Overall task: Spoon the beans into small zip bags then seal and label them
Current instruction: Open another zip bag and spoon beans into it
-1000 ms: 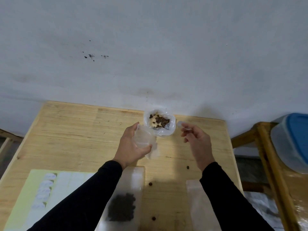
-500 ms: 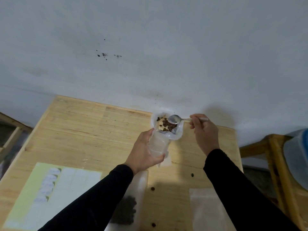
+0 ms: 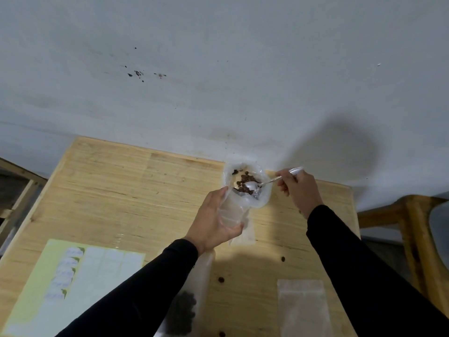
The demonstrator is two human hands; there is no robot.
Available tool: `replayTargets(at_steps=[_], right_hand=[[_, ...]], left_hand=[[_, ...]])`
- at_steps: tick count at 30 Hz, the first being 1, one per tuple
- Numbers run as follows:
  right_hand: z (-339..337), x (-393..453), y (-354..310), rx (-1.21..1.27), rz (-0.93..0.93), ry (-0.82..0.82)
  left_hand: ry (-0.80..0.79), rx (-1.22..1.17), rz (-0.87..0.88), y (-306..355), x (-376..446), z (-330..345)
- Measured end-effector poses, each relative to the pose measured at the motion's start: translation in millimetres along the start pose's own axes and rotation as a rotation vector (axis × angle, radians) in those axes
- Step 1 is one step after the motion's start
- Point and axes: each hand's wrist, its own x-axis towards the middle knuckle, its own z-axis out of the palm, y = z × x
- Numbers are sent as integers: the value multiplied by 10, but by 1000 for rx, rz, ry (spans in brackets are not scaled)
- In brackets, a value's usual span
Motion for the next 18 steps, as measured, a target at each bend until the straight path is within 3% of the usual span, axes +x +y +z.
replayTargets(at_steps=[8,18], right_hand=[[306,-311,193,426,291,158],[164,-418,68,594,267,248]], left_hand=[[-3,-15,-25,-22,53,12],[-4,-29,-27,-7,65,-2]])
